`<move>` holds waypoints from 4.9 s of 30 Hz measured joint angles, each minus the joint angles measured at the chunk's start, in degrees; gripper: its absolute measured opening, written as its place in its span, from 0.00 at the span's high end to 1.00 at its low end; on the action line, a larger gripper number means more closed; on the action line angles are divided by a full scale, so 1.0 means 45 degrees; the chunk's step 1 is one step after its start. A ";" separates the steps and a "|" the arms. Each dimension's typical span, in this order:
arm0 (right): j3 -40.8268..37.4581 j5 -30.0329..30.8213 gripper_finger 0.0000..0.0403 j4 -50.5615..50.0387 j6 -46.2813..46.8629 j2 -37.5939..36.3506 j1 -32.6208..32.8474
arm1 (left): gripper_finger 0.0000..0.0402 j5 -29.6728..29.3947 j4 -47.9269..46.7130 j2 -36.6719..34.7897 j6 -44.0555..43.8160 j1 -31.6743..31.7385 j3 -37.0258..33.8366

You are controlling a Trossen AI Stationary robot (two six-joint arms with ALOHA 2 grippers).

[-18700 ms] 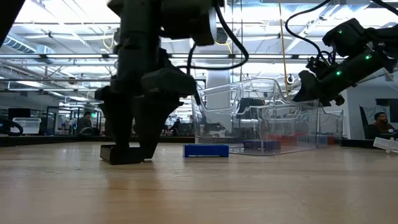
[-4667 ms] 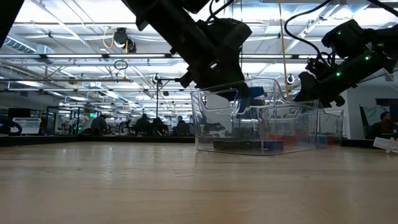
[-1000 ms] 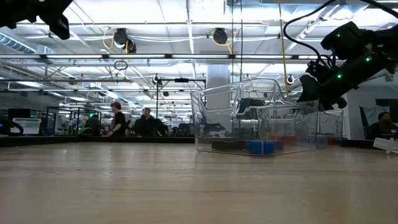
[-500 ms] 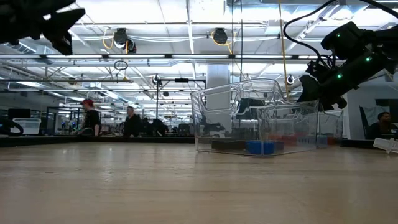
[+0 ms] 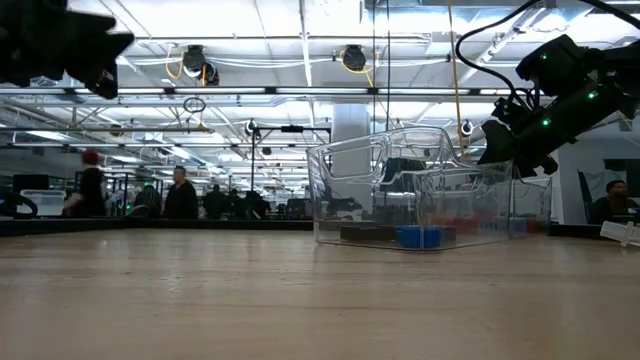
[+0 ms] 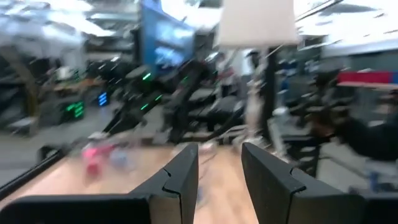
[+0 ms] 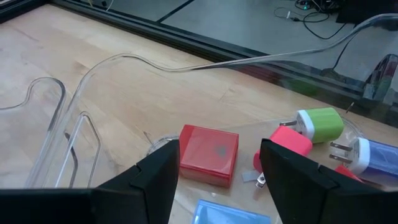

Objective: Pick & Place Office items
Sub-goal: Return to Home Position

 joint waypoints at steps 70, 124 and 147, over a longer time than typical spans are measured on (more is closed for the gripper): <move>-0.1656 -0.4954 0.47 0.4271 -0.0345 -0.4113 0.7210 | 0.70 -0.2214 -0.1742 0.0003 -0.0364 0.0010 0.0010; -0.2846 -0.2562 0.47 0.1640 -0.2410 -0.8910 0.9607 | 0.70 -0.2197 -0.1581 0.0000 -0.0359 0.0010 -0.0010; -0.2885 -0.1311 0.47 -0.0439 -0.3366 -0.8781 0.9612 | 0.70 -0.2202 -0.1567 0.0004 -0.0359 0.0005 -0.0005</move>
